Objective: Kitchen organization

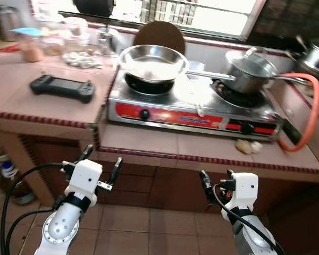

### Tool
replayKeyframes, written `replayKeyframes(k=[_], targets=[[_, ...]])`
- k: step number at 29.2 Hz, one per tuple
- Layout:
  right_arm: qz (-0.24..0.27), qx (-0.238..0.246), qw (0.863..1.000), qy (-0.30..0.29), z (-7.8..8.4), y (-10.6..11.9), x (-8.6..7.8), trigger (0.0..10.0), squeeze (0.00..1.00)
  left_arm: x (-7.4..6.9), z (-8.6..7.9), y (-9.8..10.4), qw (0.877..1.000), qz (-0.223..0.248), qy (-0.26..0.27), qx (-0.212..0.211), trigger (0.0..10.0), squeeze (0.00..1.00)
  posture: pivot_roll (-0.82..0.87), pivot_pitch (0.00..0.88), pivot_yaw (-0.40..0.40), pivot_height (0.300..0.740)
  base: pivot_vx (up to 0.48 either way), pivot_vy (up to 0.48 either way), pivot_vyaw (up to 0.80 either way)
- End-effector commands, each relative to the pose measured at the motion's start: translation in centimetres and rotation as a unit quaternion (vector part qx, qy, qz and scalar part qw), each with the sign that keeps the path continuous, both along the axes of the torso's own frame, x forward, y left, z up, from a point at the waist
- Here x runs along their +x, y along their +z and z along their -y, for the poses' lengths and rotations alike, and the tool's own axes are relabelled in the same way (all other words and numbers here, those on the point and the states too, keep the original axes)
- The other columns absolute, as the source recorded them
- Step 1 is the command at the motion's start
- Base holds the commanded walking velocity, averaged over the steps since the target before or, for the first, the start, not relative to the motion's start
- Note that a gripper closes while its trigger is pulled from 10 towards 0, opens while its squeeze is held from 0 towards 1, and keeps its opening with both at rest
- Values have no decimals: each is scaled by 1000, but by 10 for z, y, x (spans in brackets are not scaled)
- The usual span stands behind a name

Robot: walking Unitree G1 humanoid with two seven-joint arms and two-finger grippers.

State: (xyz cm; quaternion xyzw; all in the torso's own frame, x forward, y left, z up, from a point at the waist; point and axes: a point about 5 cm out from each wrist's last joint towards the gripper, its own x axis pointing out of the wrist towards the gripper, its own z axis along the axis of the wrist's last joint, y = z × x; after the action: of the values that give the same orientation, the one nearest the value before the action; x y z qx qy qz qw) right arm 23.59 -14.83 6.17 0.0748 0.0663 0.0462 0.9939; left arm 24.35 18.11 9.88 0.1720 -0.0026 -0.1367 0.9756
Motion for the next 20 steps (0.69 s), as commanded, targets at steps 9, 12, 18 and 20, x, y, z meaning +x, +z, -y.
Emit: replayKeyframes(k=[9,12,18,20], targets=[[7,17,995,-93,7,-9,-9,10000,0,32,16,13,993,-2,-103,57,10000,0,238,0,127,740,0,0,0],[14,13,994,-108,9,-8,-10,10000,0,38,21,14,992,-3,-115,52,10000,0,228,0,130,740,0,0,0],[7,-30,989,-144,30,-10,-22,10000,0,41,53,-8,989,-22,-146,23,10000,0,105,0,8,740,0,0,0],[0,-27,988,-151,34,-13,-24,10000,0,42,57,-12,988,-35,-152,4,10000,0,100,0,-3,740,0,0,0]])
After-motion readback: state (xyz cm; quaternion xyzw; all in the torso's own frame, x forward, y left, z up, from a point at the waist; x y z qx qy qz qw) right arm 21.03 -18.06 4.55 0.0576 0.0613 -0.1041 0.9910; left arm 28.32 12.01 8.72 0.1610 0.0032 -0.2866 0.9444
